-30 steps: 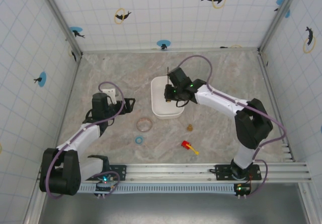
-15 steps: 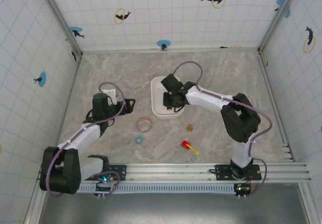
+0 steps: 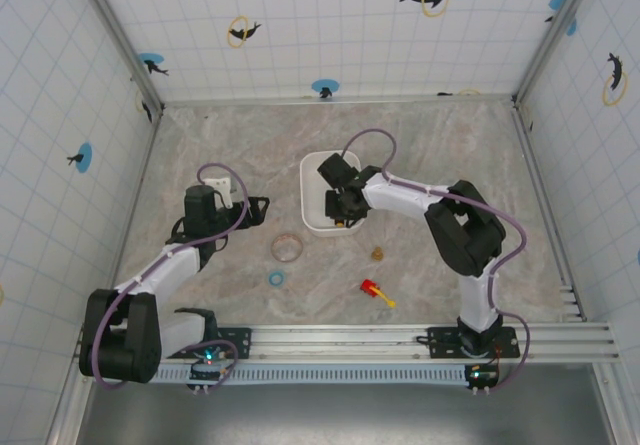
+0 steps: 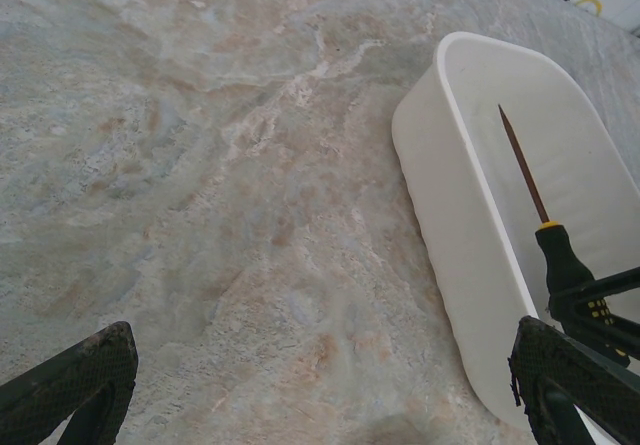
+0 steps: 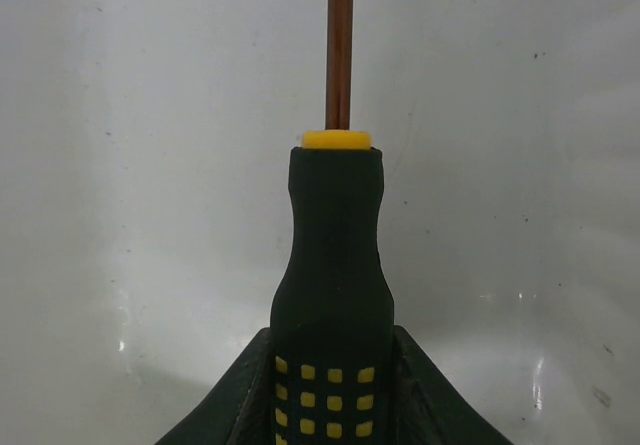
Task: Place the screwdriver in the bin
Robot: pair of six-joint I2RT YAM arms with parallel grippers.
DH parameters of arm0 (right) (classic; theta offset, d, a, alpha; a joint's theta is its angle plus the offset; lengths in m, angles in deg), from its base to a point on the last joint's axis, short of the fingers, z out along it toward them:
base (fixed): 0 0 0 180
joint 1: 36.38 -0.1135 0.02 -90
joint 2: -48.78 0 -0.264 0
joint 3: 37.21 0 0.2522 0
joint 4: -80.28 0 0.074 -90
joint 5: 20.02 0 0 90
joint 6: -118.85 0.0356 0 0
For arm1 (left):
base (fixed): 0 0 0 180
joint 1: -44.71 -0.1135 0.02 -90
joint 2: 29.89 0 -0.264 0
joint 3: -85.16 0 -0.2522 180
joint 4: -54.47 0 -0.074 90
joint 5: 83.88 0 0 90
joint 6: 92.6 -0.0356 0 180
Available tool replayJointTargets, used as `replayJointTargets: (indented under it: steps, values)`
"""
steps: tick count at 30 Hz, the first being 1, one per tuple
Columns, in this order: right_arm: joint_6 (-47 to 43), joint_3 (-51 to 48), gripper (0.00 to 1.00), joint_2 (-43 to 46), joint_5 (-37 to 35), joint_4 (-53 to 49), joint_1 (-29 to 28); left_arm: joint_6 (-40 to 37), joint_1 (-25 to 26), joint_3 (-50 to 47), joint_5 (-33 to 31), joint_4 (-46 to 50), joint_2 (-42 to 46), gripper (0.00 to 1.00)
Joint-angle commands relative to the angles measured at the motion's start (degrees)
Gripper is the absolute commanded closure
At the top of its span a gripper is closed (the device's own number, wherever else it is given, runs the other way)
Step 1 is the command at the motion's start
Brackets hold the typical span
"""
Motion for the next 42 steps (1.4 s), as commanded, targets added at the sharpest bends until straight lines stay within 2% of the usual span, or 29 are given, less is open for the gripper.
replayJointTargets:
  steps: [1, 12, 19, 26, 35, 39, 42]
  values:
    - [0.7, 3.3, 1.00, -1.2, -1.0, -0.9, -0.1, -0.2, 0.3, -0.5, -0.2, -1.3, -0.3, 0.03]
    - [0.5, 4.0, 0.90, -3.0, -1.5, -1.6, 0.3, -0.1, 0.4, -0.3, -0.1, -1.3, -0.2, 0.02]
    - [0.3, 4.6, 0.78, -3.8, -1.0, -1.9, 0.2, -0.1, 0.4, -0.1, 0.0, -1.2, -0.3, 0.02]
    - [-0.4, 5.1, 0.58, -3.1, -0.6, -1.9, 0.3, -0.2, 0.4, -0.1, 0.3, -1.1, -0.2, 0.03]
    - [-1.3, 6.8, 0.49, 0.3, -1.0, -4.2, 0.3, -0.8, 0.3, 0.5, 0.3, -0.4, 0.0, 0.02]
    - [-3.7, 9.4, 0.45, 2.4, -2.1, -8.4, 0.2, -1.2, 0.4, 1.2, 0.3, 0.1, 0.3, 0.02]
    - [-10.4, 11.6, 0.41, 4.7, -3.9, -11.5, 0.0, -1.7, 0.3, 1.8, -0.3, 0.5, 0.9, 0.02]
